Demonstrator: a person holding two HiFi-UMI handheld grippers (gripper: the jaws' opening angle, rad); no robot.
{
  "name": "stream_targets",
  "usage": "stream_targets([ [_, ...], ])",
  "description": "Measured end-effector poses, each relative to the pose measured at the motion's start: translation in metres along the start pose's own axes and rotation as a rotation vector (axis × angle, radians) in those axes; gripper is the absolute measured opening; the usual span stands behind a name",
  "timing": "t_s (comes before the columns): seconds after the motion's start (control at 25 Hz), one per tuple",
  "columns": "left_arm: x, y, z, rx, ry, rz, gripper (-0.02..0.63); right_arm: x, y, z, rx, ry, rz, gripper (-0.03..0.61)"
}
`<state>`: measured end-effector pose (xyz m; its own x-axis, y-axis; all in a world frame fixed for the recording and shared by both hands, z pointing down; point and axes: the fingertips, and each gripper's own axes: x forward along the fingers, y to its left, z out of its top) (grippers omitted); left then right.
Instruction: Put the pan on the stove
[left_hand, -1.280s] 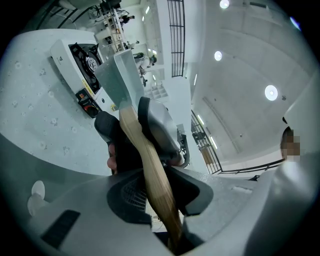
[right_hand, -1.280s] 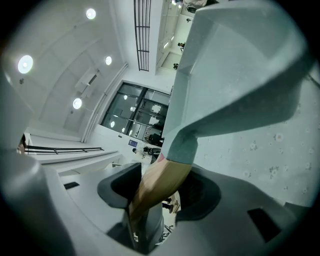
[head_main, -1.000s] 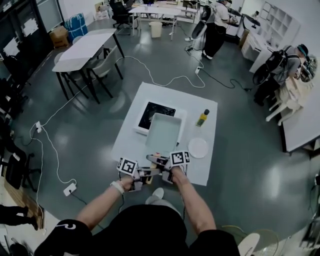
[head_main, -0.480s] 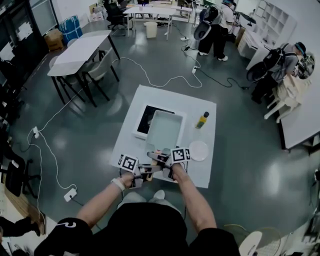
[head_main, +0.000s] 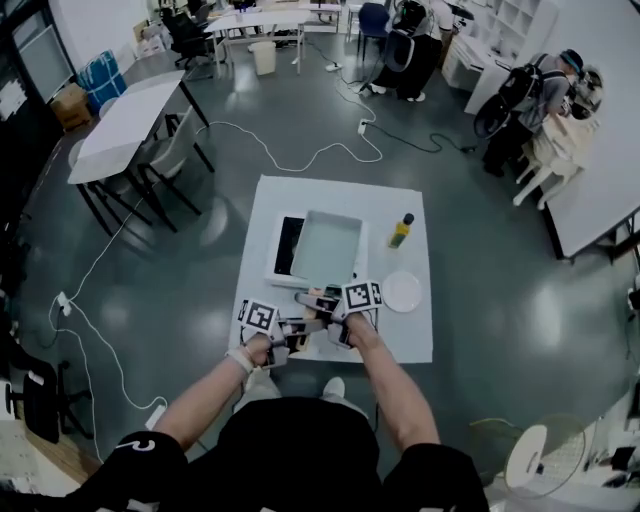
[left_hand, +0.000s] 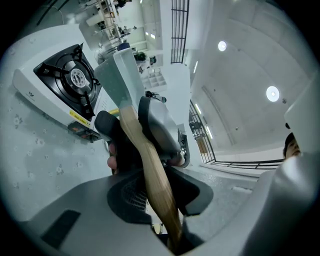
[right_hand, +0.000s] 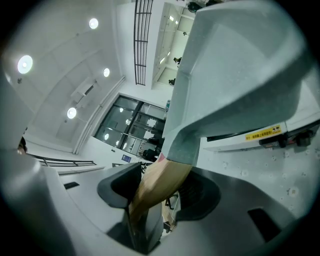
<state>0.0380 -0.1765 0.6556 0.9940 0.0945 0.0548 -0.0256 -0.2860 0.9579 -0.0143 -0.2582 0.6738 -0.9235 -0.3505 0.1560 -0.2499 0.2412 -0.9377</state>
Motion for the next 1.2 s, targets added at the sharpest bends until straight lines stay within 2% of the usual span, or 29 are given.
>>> stream_targets([
  [0.08, -0.01, 0.001, 0.013, 0.041, 0.039, -0.005, 0.089, 0.009, 0.0, 0.01, 0.008, -0.035, -0.012, 0.206],
  [0.12, -0.014, 0.001, 0.017, 0.032, 0.053, -0.013, 0.089, 0.014, 0.0, 0.016, 0.013, -0.052, -0.013, 0.206],
  [0.2, -0.02, -0.004, 0.024, -0.054, 0.064, -0.058, 0.088, 0.022, 0.0, 0.026, 0.025, -0.082, -0.021, 0.206],
  [0.24, -0.023, -0.004, 0.028, -0.069, 0.072, -0.071, 0.087, 0.026, -0.001, 0.03, 0.032, -0.095, -0.03, 0.206],
  [0.44, -0.04, -0.001, 0.045, -0.068, 0.11, -0.1, 0.087, 0.045, -0.004, 0.047, 0.011, -0.128, -0.048, 0.207],
  [0.6, -0.052, 0.007, 0.051, -0.036, 0.137, -0.078, 0.088, 0.055, -0.002, 0.053, 0.015, -0.152, -0.052, 0.207],
  [0.72, -0.06, 0.0, 0.054, -0.052, 0.15, -0.118, 0.087, 0.062, 0.001, 0.056, 0.016, -0.165, -0.079, 0.207],
  [0.88, -0.074, -0.001, 0.058, -0.061, 0.176, -0.129, 0.087, 0.071, 0.004, 0.059, 0.018, -0.192, -0.099, 0.207],
  [1.04, -0.076, -0.005, 0.059, -0.021, 0.209, -0.152, 0.087, 0.07, 0.008, 0.059, 0.029, -0.224, -0.119, 0.207],
  [1.12, -0.079, -0.002, 0.058, 0.018, 0.223, -0.138, 0.087, 0.069, 0.01, 0.056, 0.029, -0.235, -0.125, 0.207],
  [1.2, -0.081, 0.0, 0.054, 0.02, 0.235, -0.131, 0.087, 0.07, 0.012, 0.053, 0.024, -0.24, -0.125, 0.207],
])
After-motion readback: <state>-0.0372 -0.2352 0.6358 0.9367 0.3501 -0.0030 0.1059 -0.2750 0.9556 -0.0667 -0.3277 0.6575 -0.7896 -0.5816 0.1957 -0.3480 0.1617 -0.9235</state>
